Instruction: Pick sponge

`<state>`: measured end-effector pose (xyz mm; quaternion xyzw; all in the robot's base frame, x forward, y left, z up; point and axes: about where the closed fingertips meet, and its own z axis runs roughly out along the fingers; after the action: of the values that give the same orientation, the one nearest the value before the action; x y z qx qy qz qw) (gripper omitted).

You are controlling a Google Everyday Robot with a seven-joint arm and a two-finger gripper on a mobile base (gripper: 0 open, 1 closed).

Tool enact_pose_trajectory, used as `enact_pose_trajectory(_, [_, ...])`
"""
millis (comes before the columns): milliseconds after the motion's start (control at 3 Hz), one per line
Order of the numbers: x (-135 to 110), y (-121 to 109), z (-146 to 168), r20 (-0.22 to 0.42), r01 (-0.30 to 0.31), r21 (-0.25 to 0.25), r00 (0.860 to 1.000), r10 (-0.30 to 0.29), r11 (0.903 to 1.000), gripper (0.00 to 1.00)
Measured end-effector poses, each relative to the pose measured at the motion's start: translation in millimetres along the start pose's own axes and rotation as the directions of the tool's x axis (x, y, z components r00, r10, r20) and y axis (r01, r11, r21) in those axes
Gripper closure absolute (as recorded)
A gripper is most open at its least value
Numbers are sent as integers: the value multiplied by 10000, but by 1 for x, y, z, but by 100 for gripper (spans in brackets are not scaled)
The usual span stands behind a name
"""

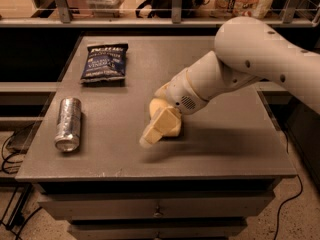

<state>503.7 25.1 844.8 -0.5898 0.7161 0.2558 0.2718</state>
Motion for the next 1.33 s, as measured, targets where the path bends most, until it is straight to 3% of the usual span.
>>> enact_pose_trajectory(667, [-10, 0, -8, 114, 161, 261, 9998, -164, 9995, 64])
enact_pose_trajectory(1000, [-29, -1, -26, 370, 778, 607, 9961, -801, 9951, 87])
enact_pose_trajectory(1333, [-39, 1, -35, 467, 1198, 724, 9913, -1234, 9902, 100])
